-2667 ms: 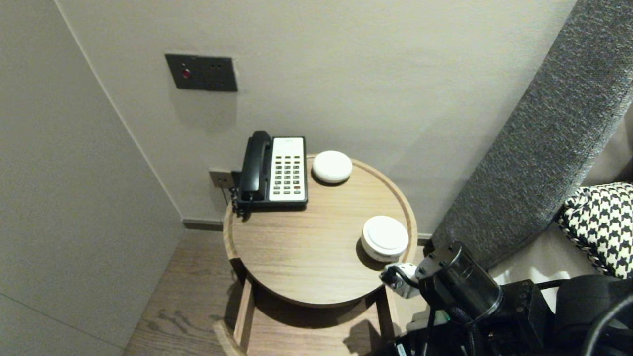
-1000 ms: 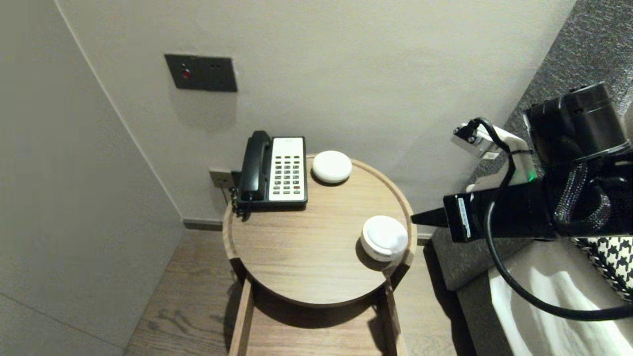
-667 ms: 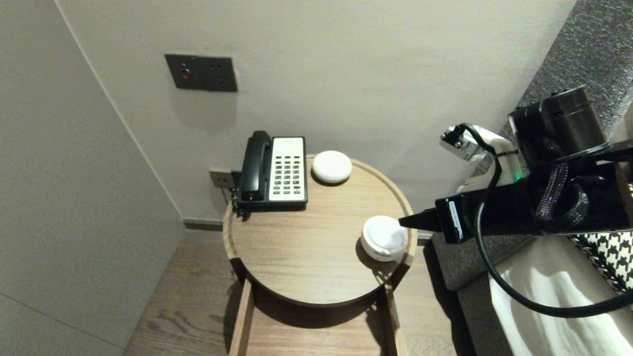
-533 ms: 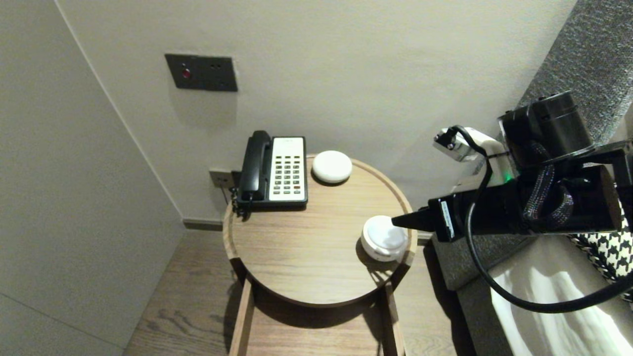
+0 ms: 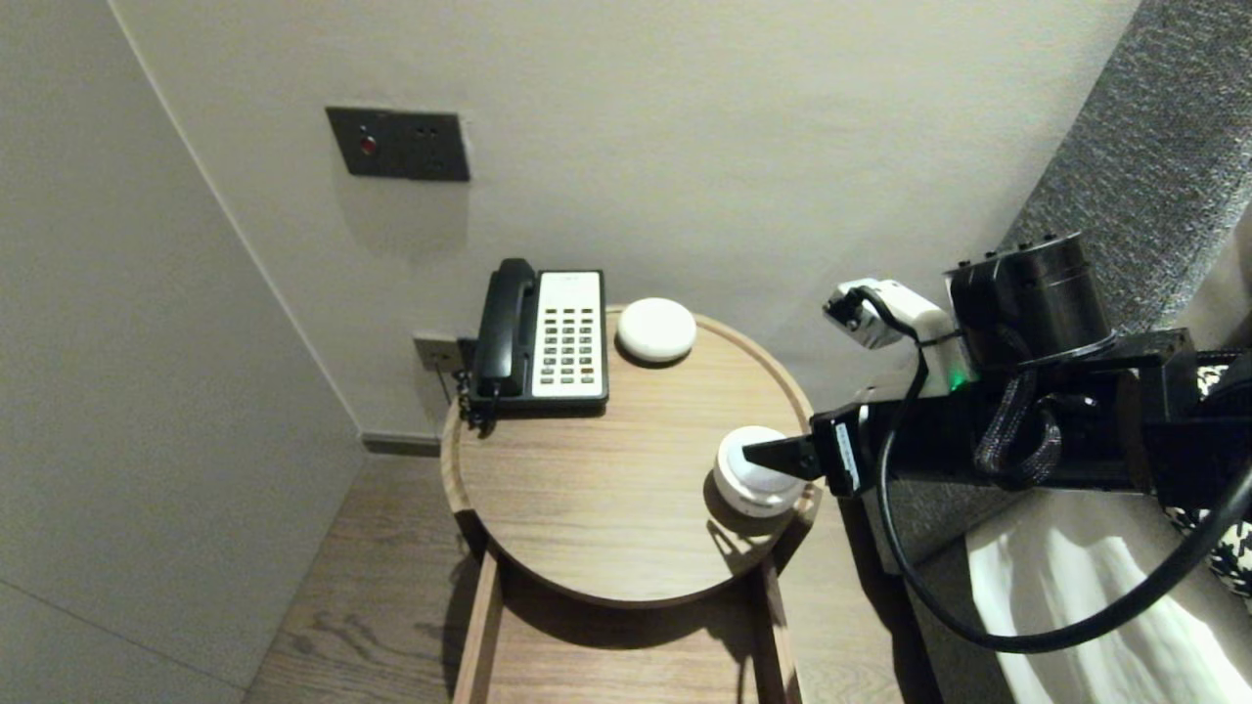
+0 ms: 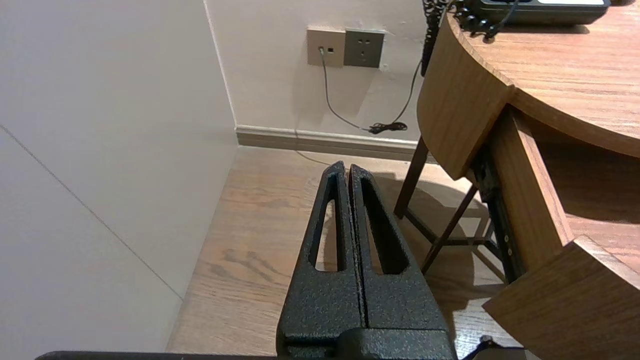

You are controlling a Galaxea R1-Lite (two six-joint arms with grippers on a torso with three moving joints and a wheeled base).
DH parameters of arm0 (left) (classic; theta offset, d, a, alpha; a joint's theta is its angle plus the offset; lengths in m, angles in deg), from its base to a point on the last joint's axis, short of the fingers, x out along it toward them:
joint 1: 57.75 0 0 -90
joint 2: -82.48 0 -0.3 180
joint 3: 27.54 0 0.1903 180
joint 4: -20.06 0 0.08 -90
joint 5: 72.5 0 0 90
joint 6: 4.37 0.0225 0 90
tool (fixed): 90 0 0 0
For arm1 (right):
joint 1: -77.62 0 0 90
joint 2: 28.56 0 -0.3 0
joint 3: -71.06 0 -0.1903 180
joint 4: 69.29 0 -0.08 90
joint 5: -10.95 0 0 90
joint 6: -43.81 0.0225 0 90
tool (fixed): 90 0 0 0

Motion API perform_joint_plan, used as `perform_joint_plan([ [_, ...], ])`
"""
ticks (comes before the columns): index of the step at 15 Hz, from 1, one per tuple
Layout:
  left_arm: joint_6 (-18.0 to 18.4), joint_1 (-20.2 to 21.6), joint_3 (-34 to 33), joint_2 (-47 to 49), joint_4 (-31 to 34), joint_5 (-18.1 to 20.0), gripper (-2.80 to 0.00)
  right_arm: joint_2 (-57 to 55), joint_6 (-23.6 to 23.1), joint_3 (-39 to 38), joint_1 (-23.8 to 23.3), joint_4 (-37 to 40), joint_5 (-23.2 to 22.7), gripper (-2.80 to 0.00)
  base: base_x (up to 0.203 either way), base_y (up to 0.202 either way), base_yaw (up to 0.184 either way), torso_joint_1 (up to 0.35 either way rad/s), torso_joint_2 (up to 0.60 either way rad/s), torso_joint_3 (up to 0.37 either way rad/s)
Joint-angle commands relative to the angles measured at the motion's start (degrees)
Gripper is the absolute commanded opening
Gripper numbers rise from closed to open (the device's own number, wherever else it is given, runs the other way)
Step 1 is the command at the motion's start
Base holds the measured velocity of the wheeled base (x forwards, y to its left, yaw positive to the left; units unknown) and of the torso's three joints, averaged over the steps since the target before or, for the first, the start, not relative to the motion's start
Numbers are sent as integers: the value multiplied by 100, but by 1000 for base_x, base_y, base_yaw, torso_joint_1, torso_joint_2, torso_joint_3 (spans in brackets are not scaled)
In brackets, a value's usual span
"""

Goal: Put the remote controls on the table in the drawer one by one

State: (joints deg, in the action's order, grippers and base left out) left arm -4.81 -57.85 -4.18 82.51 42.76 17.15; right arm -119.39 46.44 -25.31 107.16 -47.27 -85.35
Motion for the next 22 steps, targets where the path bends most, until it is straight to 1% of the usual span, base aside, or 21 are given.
perform_joint_plan([
  [1,0,1,0,-2,-4,0,-280,-226,0,-48,8,-44,8,0,0,0,0,0,0,0],
  [3,0,1,0,-2,-4,0,-280,-381,2,-29,8,-110,116,0,0,0,0,0,0,0],
  [6,0,1,0,-2,-4,0,-280,-597,9,-94,52,-501,313,0,0,0,0,0,0,0],
  [22,0,1,0,-2,-4,0,-280,-1042,9,-102,158,-525,366,0,0,0,0,0,0,0],
])
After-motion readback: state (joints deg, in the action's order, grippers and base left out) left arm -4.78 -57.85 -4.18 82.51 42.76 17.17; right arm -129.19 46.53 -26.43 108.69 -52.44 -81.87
